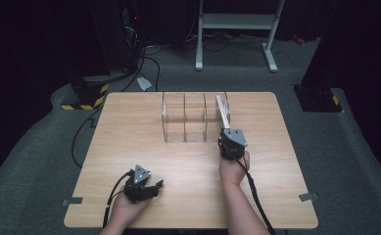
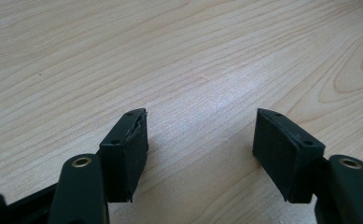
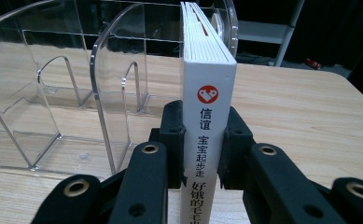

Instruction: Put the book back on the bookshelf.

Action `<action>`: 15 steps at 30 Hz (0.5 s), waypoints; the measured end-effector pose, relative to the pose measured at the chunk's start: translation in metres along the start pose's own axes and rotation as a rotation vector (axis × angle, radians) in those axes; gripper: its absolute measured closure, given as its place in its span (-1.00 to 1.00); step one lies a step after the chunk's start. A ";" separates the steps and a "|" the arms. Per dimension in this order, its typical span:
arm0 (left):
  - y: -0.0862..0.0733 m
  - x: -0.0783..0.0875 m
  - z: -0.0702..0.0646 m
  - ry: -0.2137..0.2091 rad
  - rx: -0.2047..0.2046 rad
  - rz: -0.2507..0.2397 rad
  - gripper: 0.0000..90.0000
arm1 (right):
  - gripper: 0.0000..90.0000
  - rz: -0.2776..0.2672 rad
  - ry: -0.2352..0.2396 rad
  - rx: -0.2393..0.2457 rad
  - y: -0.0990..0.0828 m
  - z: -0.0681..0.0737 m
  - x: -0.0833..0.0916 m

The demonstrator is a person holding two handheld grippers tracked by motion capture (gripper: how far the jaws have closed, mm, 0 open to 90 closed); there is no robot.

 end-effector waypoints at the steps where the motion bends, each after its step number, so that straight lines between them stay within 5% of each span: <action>1: 0.000 0.000 0.000 0.000 0.001 -0.001 -0.21 | 0.67 -0.003 0.000 -0.003 0.000 -0.001 0.000; 15: 0.000 0.000 0.000 0.001 -0.001 -0.001 -0.21 | 0.54 0.030 0.043 -0.056 -0.011 0.003 0.001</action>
Point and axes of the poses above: each handheld gripper's, and its own axes: x roughly backward along the jaws, y roughly out of its top, z roughly to its left, the point moved 10 cm from there along -x, roughly forward along the jaws, and after that the axes turned 1 degree about z, right-handed, at the moved point
